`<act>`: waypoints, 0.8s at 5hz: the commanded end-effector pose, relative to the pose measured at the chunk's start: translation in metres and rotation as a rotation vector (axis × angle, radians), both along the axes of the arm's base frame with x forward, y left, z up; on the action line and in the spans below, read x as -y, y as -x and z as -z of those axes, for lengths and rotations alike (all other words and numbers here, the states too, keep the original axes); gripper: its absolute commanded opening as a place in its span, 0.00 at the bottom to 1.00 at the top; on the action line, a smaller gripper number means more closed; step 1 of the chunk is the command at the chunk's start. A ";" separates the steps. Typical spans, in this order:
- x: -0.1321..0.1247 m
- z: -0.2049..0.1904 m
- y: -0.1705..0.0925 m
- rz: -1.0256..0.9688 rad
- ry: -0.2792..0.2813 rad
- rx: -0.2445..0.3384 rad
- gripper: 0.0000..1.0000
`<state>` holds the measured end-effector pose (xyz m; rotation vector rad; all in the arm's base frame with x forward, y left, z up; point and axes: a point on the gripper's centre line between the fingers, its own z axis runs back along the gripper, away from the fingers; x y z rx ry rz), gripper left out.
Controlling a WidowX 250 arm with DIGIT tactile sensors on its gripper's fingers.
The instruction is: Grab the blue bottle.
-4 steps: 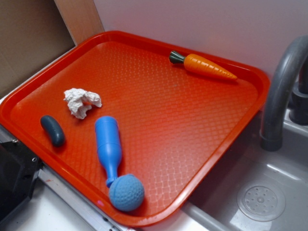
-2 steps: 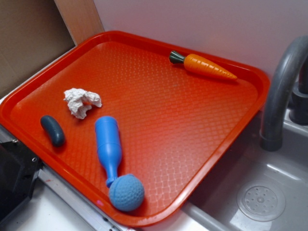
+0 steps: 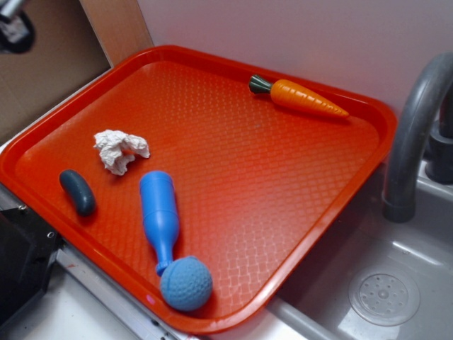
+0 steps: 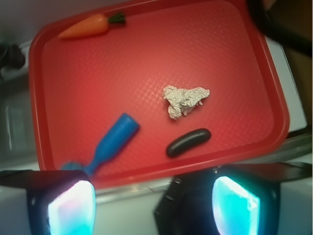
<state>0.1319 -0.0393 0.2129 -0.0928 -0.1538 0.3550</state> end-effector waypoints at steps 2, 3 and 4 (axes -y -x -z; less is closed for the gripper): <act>0.051 0.085 -0.035 -0.309 0.127 -0.033 1.00; 0.058 0.115 -0.038 -0.303 0.064 -0.036 1.00; 0.062 0.137 -0.041 -0.293 0.052 -0.060 1.00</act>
